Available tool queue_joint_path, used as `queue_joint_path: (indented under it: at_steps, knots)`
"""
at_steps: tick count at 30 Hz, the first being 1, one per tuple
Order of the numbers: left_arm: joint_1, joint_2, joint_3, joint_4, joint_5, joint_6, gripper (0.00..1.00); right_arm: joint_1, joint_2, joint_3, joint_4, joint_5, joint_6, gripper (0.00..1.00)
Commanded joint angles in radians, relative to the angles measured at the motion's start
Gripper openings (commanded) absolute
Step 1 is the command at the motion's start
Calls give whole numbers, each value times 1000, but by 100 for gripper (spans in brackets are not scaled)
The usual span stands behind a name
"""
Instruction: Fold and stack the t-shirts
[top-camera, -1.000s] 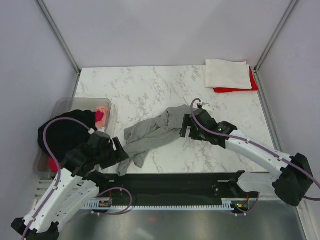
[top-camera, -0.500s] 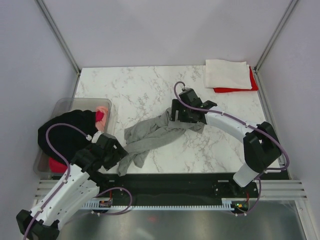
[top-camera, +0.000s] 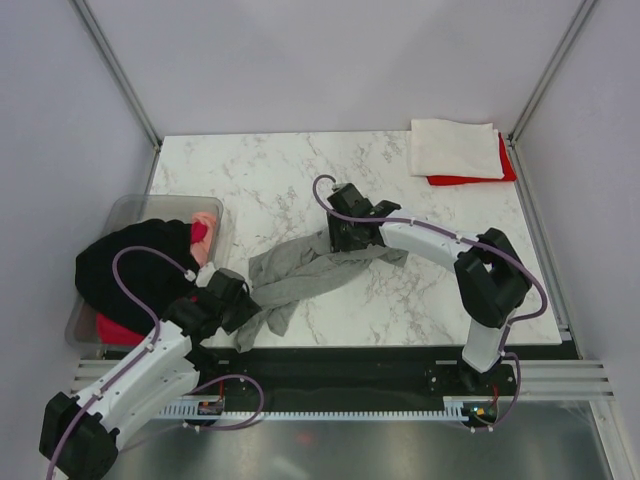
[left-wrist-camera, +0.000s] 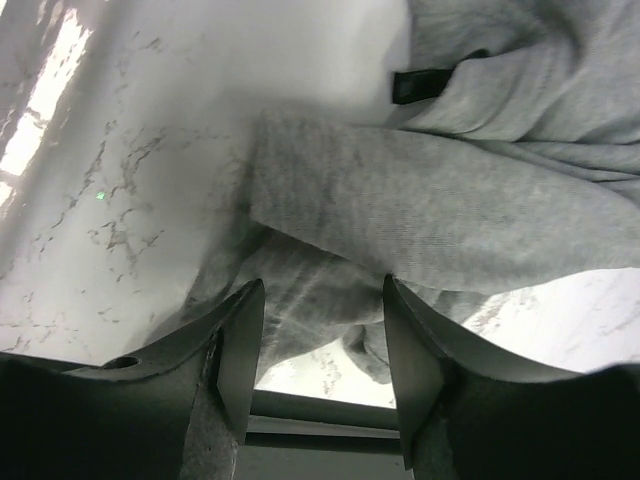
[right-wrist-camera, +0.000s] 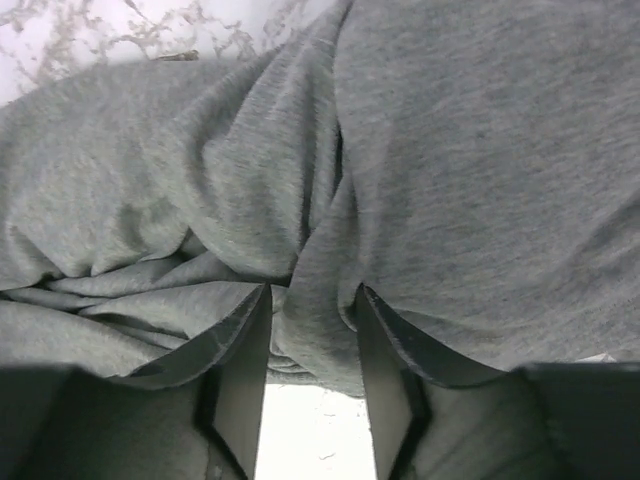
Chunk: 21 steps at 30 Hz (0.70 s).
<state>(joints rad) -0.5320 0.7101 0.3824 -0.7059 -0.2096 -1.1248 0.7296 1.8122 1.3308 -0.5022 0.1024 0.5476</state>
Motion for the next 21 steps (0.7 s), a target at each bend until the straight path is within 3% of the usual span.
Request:
queue_joint_path:
  at_steps: [1,3,7,8,9,11,12,13,21]
  knots:
    - [6,-15,-23,-17,-42,2,56,4,10,22,-19,42,-14,45]
    - [7,-20,-25,-17,-39,10,55,5,13,25,-35,52,-15,33]
    - [6,-21,-27,-14,-33,16,51,5,-11,25,-64,117,-21,21]
    - [6,-26,-27,-14,-33,17,48,1,-20,33,-87,137,-32,11]
    - [6,-29,-24,-15,-31,22,45,-1,-31,41,-102,154,-38,8]
    - [6,-43,-19,-14,-22,25,26,-28,-80,76,-157,172,-54,0]
    - [7,-50,-4,-14,-10,31,18,-41,-100,90,-176,177,-73,0]
    - [7,-57,12,-14,-4,39,2,-54,-152,105,-196,181,-83,0]
    - [7,-153,286,-101,-36,146,2,-262,-453,269,-398,273,-147,0]
